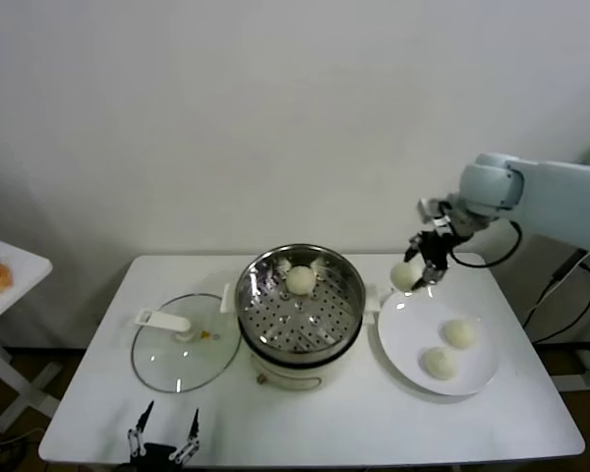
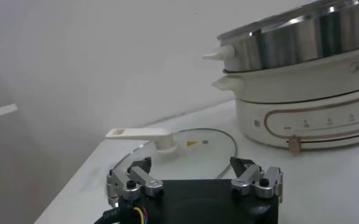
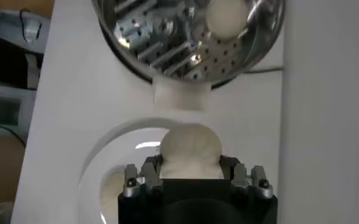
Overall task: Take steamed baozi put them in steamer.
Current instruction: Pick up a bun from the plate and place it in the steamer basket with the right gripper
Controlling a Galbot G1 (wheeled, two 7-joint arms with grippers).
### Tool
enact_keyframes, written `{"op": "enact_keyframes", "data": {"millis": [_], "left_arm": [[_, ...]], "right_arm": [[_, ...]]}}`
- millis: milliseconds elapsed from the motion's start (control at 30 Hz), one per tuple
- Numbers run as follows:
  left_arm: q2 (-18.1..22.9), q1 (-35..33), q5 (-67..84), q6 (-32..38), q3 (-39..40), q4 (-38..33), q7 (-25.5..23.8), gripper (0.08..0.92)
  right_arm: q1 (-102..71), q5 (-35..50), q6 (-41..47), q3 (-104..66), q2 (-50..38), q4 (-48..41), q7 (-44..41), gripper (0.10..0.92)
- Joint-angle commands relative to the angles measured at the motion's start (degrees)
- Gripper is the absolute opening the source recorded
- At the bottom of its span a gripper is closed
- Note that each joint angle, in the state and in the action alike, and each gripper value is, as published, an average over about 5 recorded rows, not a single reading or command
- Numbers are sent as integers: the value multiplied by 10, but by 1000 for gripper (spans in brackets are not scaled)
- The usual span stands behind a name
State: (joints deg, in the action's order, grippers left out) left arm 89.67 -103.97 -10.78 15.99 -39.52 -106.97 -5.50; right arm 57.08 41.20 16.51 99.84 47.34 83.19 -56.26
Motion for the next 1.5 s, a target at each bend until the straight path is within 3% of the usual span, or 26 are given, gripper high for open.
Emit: {"op": "enact_keyframes", "data": {"millis": [33, 567, 1133, 1500], "left_arm": [[-3, 0, 1, -2, 0, -5, -2, 823], [-1, 0, 4, -3, -2, -15, -6, 823], [-1, 5, 7, -2, -6, -4, -6, 823], [-3, 7, 8, -3, -7, -4, -6, 823]], "right_arm": [[86, 123, 32, -15, 96, 45, 1, 645], [-87, 117, 92, -69, 305, -60, 57, 652], [-225, 2, 71, -89, 364, -204, 59, 653], [-237, -6, 59, -100, 367, -217, 60, 654]]}}
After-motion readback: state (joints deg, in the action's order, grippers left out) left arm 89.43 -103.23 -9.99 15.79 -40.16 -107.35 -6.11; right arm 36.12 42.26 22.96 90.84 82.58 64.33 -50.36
